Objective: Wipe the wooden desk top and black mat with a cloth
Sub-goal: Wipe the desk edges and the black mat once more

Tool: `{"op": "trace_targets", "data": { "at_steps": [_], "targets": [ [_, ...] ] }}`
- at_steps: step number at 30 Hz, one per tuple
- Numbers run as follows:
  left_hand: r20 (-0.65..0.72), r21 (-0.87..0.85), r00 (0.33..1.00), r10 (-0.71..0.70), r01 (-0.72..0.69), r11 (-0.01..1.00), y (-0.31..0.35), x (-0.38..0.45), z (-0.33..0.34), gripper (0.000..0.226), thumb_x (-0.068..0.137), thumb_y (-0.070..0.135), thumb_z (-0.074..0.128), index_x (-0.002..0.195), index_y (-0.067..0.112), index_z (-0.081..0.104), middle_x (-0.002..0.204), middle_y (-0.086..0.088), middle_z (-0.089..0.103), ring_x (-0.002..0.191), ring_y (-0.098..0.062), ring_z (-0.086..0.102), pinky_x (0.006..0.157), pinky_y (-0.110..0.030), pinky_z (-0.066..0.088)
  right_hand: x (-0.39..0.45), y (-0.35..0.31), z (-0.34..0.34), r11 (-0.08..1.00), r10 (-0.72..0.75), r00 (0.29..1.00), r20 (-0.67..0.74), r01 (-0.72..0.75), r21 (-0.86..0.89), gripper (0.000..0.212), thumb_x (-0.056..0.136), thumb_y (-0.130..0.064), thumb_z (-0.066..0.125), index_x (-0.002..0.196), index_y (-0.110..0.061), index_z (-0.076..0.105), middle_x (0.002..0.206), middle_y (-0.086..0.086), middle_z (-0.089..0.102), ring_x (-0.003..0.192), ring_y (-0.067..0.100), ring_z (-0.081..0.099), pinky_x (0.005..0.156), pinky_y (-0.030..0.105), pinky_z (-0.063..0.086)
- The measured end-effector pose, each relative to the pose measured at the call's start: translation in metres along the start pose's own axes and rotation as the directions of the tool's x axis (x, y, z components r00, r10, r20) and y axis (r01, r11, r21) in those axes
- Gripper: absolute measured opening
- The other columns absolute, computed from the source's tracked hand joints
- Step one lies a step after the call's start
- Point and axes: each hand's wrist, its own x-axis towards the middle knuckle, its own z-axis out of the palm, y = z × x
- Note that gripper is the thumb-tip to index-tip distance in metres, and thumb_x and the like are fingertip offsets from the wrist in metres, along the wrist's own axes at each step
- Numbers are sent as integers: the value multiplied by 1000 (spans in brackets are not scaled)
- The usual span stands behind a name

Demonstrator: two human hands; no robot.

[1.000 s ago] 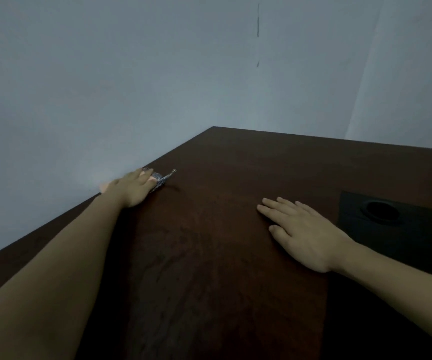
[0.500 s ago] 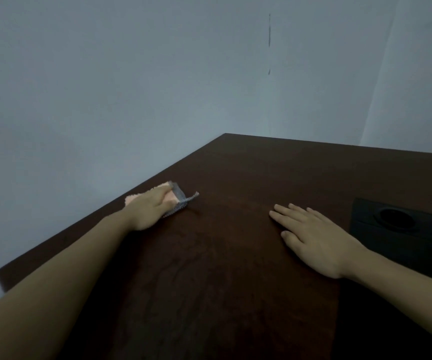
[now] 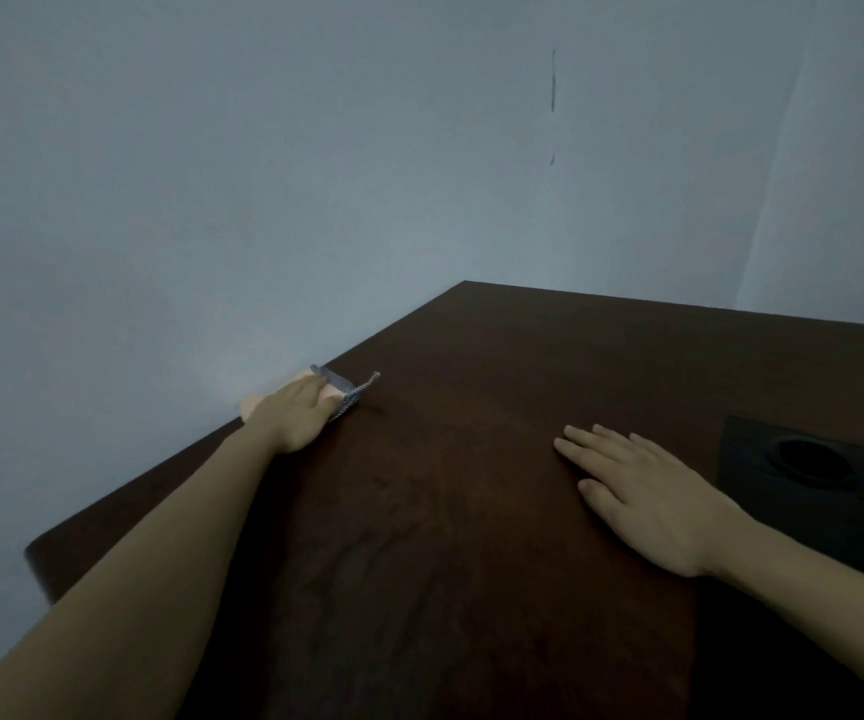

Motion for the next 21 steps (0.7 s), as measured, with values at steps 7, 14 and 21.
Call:
{"op": "trace_targets", "data": {
  "at_steps": [7, 14, 21],
  "targets": [
    [76, 46, 973, 220, -223, 974, 35, -76, 1, 59, 109, 42, 28, 161, 17, 15, 168, 0, 9, 155, -13, 7, 123, -27, 2, -3, -5, -2, 999, 9, 1000, 24, -8, -51, 56, 109, -46, 13, 162, -34, -1, 169, -12, -6, 155, 9, -7, 126, 36, -2],
    [96, 35, 949, 302, -306, 951, 45, -46, 6, 60, 108, 44, 30, 161, 20, 16, 168, 3, 9, 154, -11, 7, 119, -20, -1, -1, -1, -2, 999, -1, 1000, 23, 2, -45, 56, 109, -47, 13, 162, -35, -1, 169, -14, -6, 155, 8, -7, 126, 35, -3],
    [22, 94, 996, -92, 90, 992, -18, -8, -7, 65, 106, 52, 23, 161, 18, 14, 169, -3, 8, 155, -20, 11, 125, -38, 10, -1, -1, -3, 1000, -5, 1000, 27, 5, -17, 55, 109, -47, 15, 161, -38, 1, 169, -16, -5, 154, 6, -7, 126, 35, -4]
  ]
}}
